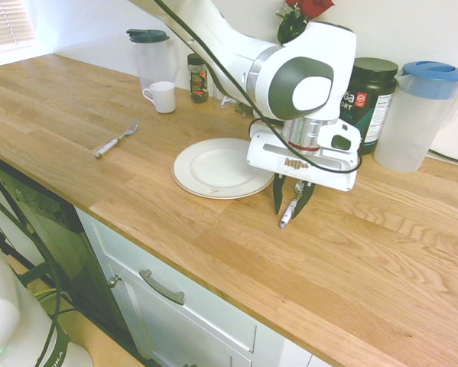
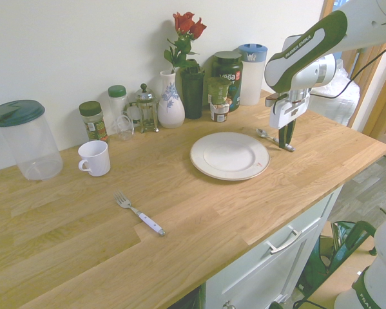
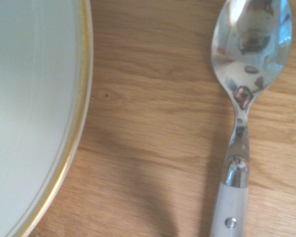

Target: Put the spoon into the plate

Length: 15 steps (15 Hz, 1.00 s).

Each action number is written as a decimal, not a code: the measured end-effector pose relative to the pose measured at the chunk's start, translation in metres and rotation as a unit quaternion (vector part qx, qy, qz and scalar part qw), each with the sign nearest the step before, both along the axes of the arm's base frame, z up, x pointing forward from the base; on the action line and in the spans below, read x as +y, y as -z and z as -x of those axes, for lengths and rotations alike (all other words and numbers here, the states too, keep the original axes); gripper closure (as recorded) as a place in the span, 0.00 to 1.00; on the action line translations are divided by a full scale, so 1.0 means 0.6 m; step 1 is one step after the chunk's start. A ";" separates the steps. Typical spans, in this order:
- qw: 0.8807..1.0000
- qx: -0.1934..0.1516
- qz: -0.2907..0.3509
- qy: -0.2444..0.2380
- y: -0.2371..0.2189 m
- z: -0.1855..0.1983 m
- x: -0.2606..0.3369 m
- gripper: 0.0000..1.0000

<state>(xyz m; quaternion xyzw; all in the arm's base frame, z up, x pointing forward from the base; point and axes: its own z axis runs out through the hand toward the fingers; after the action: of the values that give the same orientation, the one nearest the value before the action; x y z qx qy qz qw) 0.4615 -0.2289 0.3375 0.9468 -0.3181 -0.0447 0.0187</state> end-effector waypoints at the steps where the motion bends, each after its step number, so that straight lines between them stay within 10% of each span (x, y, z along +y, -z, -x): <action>1: 1.000 0.000 -0.001 0.000 0.001 0.000 0.000 1.00; 15: 0.999 -0.031 -0.012 0.019 -0.044 -0.013 -0.005 1.00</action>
<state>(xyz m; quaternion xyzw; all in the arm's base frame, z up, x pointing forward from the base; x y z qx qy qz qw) 0.4692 -0.2316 0.3639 0.9418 -0.3355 -0.0191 -0.0034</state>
